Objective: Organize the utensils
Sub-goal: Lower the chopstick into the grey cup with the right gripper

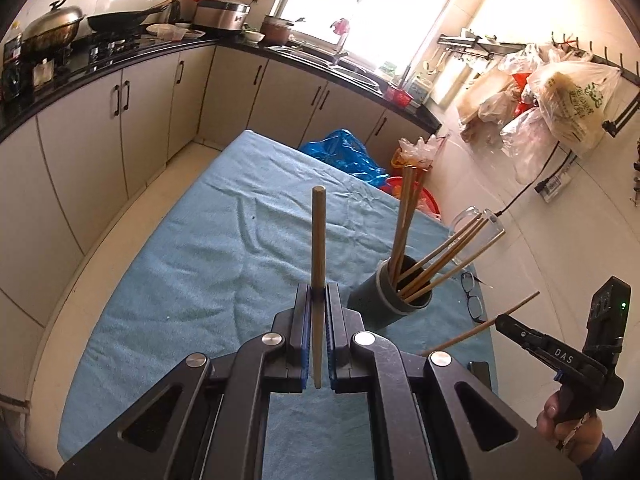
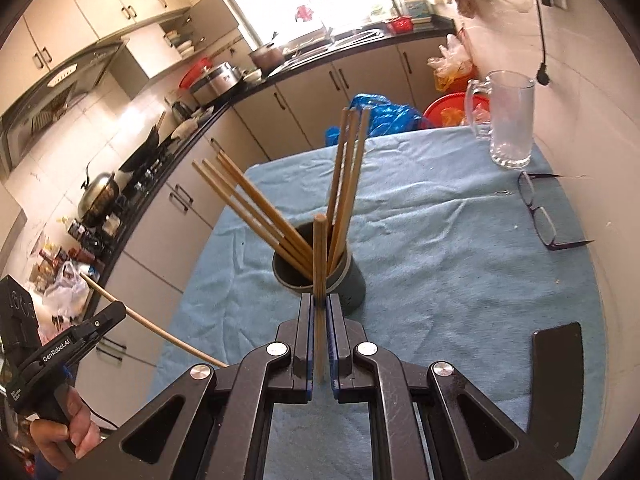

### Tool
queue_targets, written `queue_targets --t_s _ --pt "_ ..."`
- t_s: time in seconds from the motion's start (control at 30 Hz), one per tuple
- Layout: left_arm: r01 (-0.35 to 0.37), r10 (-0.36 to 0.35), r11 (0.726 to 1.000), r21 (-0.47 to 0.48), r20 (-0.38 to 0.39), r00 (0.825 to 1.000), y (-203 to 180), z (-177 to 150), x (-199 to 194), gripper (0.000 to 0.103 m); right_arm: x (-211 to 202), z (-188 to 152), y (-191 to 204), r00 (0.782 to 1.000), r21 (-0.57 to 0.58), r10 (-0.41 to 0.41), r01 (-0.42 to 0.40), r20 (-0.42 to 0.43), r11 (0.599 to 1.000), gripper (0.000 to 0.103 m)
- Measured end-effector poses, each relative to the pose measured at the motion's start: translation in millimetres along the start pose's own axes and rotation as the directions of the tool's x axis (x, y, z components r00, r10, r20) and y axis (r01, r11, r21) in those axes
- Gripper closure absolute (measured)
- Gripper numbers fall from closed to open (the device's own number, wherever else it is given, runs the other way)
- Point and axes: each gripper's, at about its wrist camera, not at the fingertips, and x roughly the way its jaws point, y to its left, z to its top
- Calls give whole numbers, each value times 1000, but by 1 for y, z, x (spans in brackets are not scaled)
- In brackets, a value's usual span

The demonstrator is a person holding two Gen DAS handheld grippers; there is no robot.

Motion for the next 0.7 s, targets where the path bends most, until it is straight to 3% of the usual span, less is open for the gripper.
queue_targets --t_s 0.7 --pt "66 -66 982 178 -7 998 -51 18 3 97 -62 -10 -9 990 93 -79 68 120 993 97"
